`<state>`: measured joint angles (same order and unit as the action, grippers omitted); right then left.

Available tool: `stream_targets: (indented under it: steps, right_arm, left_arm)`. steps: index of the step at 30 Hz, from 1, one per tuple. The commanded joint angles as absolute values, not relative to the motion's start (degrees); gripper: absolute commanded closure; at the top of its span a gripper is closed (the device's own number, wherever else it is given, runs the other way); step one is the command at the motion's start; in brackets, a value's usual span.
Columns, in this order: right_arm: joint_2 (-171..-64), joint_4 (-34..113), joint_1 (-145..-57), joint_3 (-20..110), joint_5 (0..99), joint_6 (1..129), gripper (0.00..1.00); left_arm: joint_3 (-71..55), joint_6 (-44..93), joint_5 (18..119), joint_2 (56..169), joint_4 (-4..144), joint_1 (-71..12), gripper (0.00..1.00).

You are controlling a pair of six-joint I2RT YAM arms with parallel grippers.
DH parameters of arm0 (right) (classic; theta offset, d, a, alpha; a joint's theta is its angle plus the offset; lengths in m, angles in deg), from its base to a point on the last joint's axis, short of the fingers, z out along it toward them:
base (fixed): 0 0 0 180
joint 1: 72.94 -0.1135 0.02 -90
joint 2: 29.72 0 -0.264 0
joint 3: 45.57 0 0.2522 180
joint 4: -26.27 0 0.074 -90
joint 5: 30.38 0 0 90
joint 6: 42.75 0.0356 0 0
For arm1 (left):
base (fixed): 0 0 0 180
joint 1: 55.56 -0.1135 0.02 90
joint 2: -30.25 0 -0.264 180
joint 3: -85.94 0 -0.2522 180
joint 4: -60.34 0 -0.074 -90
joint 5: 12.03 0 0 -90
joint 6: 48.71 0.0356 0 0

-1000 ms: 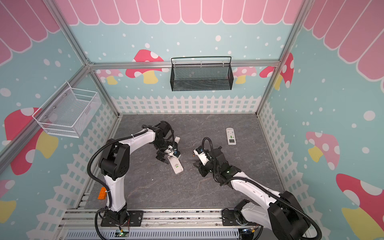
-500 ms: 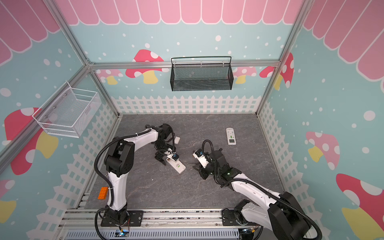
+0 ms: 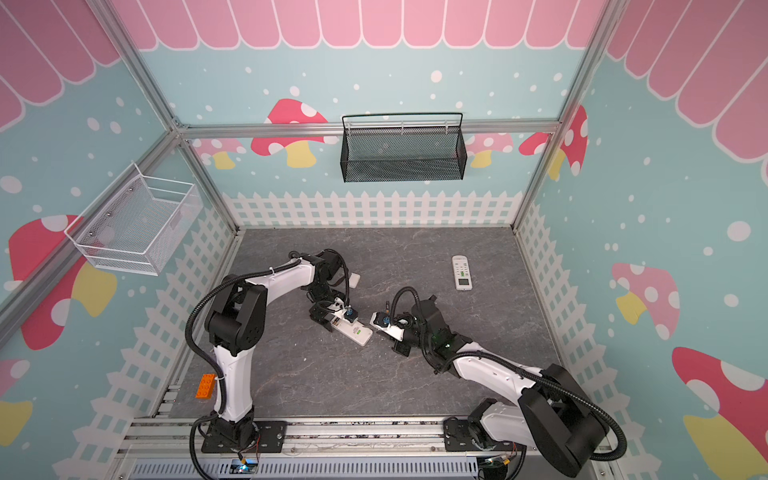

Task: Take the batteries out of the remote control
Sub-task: 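Bring the screwdriver tip in the right gripper to the remaining battery, then pry at the remaining battery's edge with the right gripper's screwdriver tip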

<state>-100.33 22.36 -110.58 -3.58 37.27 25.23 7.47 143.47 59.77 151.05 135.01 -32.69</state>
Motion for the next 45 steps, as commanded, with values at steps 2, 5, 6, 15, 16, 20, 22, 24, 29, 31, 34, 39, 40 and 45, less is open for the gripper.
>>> stream_targets:
  steps: [2, 5, 6, 15, 16, 20, 22, 24, 29, 31, 34, 39, 40, 45]
  right_arm:
    - [-103.21, 11.83, -112.16, -5.66, 37.3, 13.9, 1.0]
    - [-106.95, 10.52, -113.21, -4.67, 36.95, 10.43, 1.0]
    - [-108.21, 11.01, -113.72, -3.71, 37.03, 9.81, 1.0]
    - [-116.92, 8.13, -116.33, 0.61, 37.99, 8.05, 1.0]
    - [-117.56, 7.34, -116.43, 0.92, 38.08, 8.1, 1.0]
    - [-120.73, 6.19, -116.87, 3.36, 39.79, 8.49, 1.0]
    - [-122.09, 6.54, -117.14, 4.64, 40.2, 8.41, 1.0]
    - [-123.72, 6.69, -117.23, 5.91, 41.32, 8.41, 1.0]
    - [-126.85, 9.26, -117.47, 9.2, 43.06, 9.02, 1.0]
    - [-127.86, 10.05, -117.5, 9.96, 43.07, 8.87, 1.0]
    - [-128.69, 12.0, -117.61, 11.41, 43.45, 9.19, 1.0]
    - [-129.71, 14.61, -118.01, 12.57, 43.4, 7.67, 1.0]
    - [-129.98, 15.9, -118.19, 13.34, 43.43, 7.61, 1.0]
    - [-130.82, 17.89, -118.54, 14.93, 42.66, 7.92, 1.0]
  left_arm:
    - [5.88, 143.51, 59.99, 150.71, 135.2, -33.55, 0.3]
    - [4.61, 144.69, 60.0, 150.39, 134.2, -34.26, 0.31]
    - [4.51, 144.59, 60.08, 150.33, 134.0, -34.28, 0.31]
    - [4.38, 143.63, 59.55, 150.0, 133.25, -35.06, 0.41]
    - [4.25, 143.8, 59.44, 149.96, 133.19, -35.15, 0.42]
    - [3.48, 144.76, 59.14, 149.45, 132.8, -35.17, 0.44]
    - [2.73, 144.58, 58.85, 149.05, 132.23, -35.08, 0.44]
    - [2.31, 144.4, 58.4, 148.97, 131.99, -35.08, 0.45]
    - [1.8, 143.43, 58.2, 148.64, 131.34, -34.99, 0.46]
    - [1.7, 143.42, 57.95, 148.6, 131.32, -35.0, 0.47]
    - [1.4, 143.76, 57.93, 148.42, 131.23, -34.93, 0.48]
    - [1.34, 143.49, 57.8, 148.55, 130.88, -34.87, 0.48]
    - [1.57, 143.22, 57.64, 148.55, 130.88, -34.86, 0.48]
    - [0.88, 143.44, 57.51, 148.35, 130.59, -34.72, 0.48]
